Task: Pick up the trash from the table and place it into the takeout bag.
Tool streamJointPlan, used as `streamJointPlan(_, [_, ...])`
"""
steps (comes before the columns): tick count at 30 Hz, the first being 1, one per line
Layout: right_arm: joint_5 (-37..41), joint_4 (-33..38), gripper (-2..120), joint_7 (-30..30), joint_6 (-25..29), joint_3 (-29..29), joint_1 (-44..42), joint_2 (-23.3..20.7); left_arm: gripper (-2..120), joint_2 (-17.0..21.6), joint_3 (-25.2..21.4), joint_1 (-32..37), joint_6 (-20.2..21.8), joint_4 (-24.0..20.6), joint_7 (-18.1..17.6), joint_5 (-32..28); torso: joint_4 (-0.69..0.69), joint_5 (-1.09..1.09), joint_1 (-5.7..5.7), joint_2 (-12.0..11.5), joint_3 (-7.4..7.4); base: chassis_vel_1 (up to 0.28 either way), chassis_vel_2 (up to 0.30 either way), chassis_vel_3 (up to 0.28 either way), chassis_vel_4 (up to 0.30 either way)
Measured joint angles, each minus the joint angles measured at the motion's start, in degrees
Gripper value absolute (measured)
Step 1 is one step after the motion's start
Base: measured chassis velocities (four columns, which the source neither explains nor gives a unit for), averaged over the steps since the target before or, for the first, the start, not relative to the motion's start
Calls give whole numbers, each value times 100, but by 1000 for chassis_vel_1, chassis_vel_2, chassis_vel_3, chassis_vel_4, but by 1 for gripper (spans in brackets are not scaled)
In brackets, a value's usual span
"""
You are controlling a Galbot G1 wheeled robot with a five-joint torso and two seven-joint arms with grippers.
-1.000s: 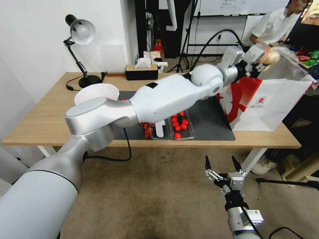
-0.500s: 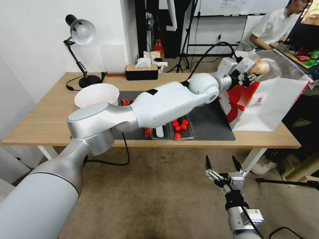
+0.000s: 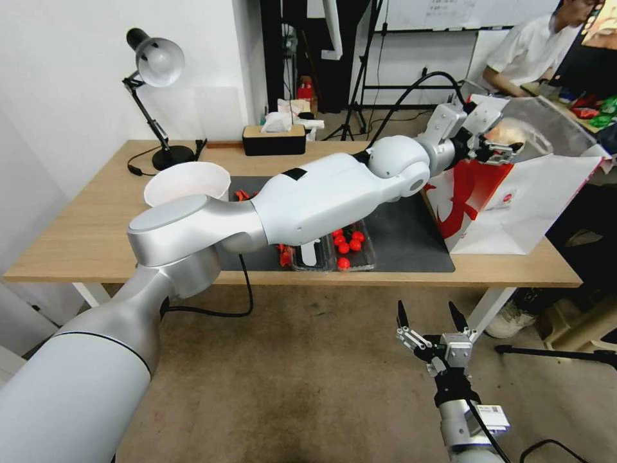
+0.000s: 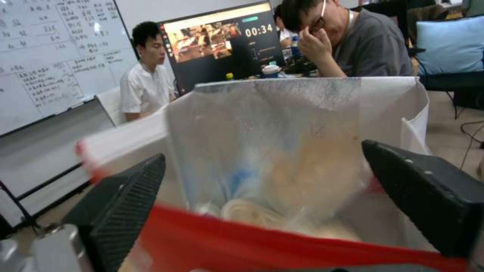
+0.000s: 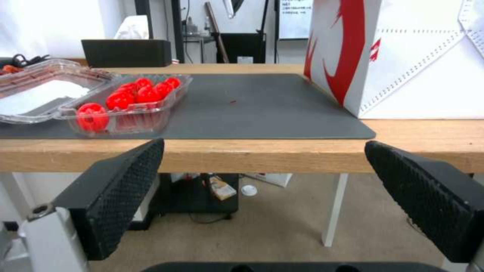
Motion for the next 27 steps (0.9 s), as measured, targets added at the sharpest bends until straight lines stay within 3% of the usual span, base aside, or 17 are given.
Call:
streamJointPlan(7, [-5, 30, 100, 1, 0, 0, -18, 5, 100, -3, -47, 2, 13, -1, -97, -2, 0, 0, 0, 0, 0, 0, 0, 0, 0])
streamJointPlan(16, [-13, 20, 100, -3, 0, -33, -12, 8, 100, 197, -564, 6, 5, -213, -310, -87, -1, 0, 0, 0, 0, 0, 0, 0, 0])
streamJointPlan(22, [-14, 27, 100, -7, 0, -52, 4, -23, 100, 835, -853, 228, -104, -892, -555, -151, -1, 0, 0, 0, 0, 0, 0, 0, 0])
streamJointPlan(24, [-14, 55, 100, -11, 1, -63, -3, -59, 100, 1527, -1034, 625, -143, -1629, -846, -150, 0, -2, 0, 0, 0, 0, 0, 0, 0])
streamJointPlan(26, [-13, 56, 100, -11, 1, -64, -4, -62, 100, 1576, -1046, 655, -148, -1676, -864, -143, 0, -2, 0, 0, 0, 0, 0, 0, 0])
streamJointPlan(27, [-13, 66, 100, -14, 2, -78, -2, -79, 100, 2081, -1141, 954, -231, -2127, -1024, -20, 3, -3, 0, 0, 0, 0, 0, 0, 0])
